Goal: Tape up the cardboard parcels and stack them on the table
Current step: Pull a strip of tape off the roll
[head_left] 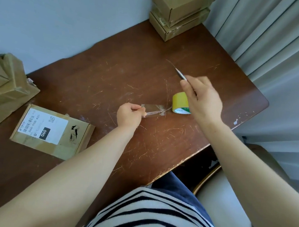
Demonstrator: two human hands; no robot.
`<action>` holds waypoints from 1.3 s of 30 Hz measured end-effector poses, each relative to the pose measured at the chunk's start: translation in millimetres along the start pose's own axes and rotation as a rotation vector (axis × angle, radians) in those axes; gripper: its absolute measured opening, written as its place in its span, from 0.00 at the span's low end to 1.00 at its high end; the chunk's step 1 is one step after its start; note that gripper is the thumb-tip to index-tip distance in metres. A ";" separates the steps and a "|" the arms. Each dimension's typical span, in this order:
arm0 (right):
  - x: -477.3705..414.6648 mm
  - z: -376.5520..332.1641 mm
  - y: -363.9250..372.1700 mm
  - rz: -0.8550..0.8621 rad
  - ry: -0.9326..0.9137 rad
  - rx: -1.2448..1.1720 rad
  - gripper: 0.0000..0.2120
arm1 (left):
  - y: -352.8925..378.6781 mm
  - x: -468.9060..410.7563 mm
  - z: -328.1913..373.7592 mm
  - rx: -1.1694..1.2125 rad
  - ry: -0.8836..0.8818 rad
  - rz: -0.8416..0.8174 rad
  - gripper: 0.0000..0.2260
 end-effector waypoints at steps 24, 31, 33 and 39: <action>61.7 49.6 82.3 -0.468 0.280 0.579 0.19 | -1.8 2.9 11.2 0.015 0.087 0.021 0.09; 99.3 69.4 73.1 -0.376 0.354 0.372 0.13 | -27.8 -6.0 16.5 -0.072 0.183 0.078 0.03; 103.8 67.7 76.2 -0.363 0.412 0.257 0.19 | -37.3 -7.6 22.4 -0.084 0.237 0.029 0.03; 87.2 26.5 74.2 -0.171 0.143 0.169 0.18 | -64.6 -0.8 24.5 0.036 0.237 -0.112 0.05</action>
Point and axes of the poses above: each hand's wrist, its own x-axis away from the middle knuckle, its own y-axis out of the palm, z = x × y, the point moved 6 cm from there along -x, towards the middle knuckle, and after that the axes turned 12 degrees about -x, right-handed, at the moved point
